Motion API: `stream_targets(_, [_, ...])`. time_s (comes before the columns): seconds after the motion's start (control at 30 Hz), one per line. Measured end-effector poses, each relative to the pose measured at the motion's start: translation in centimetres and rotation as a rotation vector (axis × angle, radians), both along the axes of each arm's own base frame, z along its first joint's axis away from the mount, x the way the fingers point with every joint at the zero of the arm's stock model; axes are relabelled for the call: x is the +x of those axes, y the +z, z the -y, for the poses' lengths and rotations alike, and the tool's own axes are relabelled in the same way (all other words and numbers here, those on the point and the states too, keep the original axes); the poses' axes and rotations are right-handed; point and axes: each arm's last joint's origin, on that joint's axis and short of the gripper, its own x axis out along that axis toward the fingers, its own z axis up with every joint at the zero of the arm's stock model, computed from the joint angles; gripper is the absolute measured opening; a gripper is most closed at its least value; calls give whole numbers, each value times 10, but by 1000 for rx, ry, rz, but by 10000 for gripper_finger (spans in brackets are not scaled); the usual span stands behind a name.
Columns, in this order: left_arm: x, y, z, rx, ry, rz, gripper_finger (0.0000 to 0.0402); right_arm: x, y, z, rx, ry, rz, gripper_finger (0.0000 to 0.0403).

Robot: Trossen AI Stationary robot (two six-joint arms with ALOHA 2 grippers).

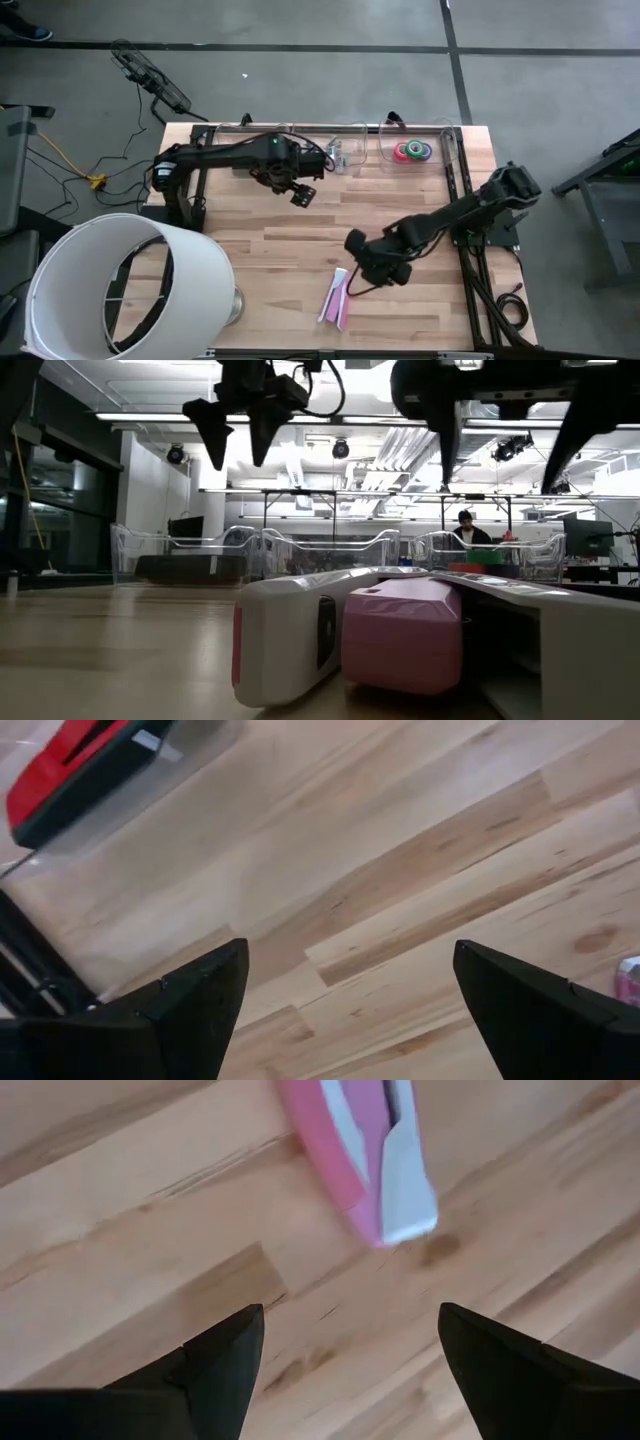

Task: Pick and place Stapler, Stapler remover, tape
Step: Put the pink stapler into the left transparent bin

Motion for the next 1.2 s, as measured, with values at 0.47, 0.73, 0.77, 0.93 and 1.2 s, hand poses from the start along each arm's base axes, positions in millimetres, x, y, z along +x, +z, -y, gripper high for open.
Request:
stream_targets(0.47, [-25,23,-7,37,-17,1,346,61,-24,-27,-82,244,-48,291])
stream_targets(0.73, [-35,35,-5,46,-16,41,346,78,-49,-34,-93,271,-91,291])
stream_targets(0.77, [-36,36,-5,48,-14,45,346,78,-50,-34,-92,270,-94,291])
stream_targets(0.93, [-40,41,-5,63,-2,62,346,81,-57,-35,-101,265,-87,291])
stream_targets(1.2, [-43,43,-4,64,4,70,346,85,-70,-37,-104,264,-99,291])
